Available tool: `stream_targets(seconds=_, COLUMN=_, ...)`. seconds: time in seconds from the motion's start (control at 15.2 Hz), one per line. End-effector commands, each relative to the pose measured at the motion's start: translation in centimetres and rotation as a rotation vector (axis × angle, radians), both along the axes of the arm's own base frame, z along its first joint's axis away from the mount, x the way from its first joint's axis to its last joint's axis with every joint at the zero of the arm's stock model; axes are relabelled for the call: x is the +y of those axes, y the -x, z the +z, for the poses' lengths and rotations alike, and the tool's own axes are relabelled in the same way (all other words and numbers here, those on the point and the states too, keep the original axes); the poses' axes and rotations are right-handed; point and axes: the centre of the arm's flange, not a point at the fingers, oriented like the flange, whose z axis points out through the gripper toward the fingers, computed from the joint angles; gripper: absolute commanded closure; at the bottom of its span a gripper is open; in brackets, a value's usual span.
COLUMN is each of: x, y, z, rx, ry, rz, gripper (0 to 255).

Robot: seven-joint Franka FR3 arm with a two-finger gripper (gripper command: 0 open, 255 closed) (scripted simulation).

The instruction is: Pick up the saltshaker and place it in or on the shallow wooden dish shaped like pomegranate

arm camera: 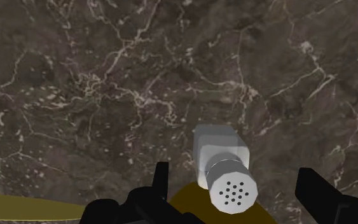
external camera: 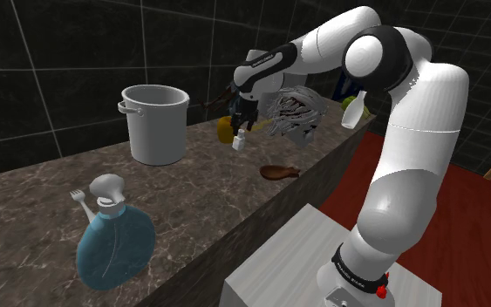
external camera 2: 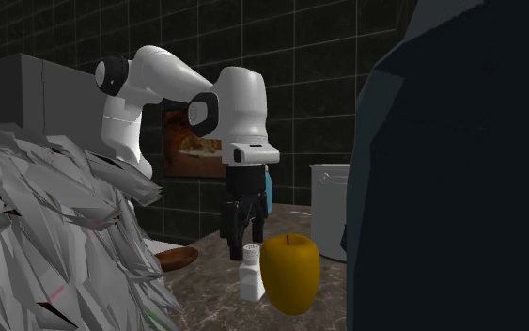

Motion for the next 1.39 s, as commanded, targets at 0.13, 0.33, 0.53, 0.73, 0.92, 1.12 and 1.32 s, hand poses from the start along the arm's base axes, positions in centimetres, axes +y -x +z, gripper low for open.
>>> stream_targets(seconds=0.13, x=0.0, y=0.0, z=0.0, rx=0.000, ry=0.000, rz=0.000, gripper=255)
stream_targets(seconds=0.33, x=0.0, y=0.0, z=0.0, rx=0.000, ry=0.000, rz=0.000, gripper=255)
stream_targets(seconds=0.53, x=0.0, y=0.0, z=0.0, rx=0.000, ry=0.000, rz=0.000, gripper=255)
stream_targets(seconds=0.73, x=0.0, y=0.0, z=1.1, rx=0.000, ry=0.000, rz=0.000, gripper=255)
stream_targets(seconds=0.92, x=0.0, y=0.0, z=2.6, rx=0.000, ry=0.000, rz=0.000, gripper=255)
stream_targets(seconds=1.12, x=0.0, y=0.0, z=4.2, rx=0.000, ry=0.000, rz=0.000, gripper=255)
stream_targets(seconds=1.32, x=0.0, y=0.0, z=5.8, rx=0.000, ry=0.000, rz=0.000, gripper=255)
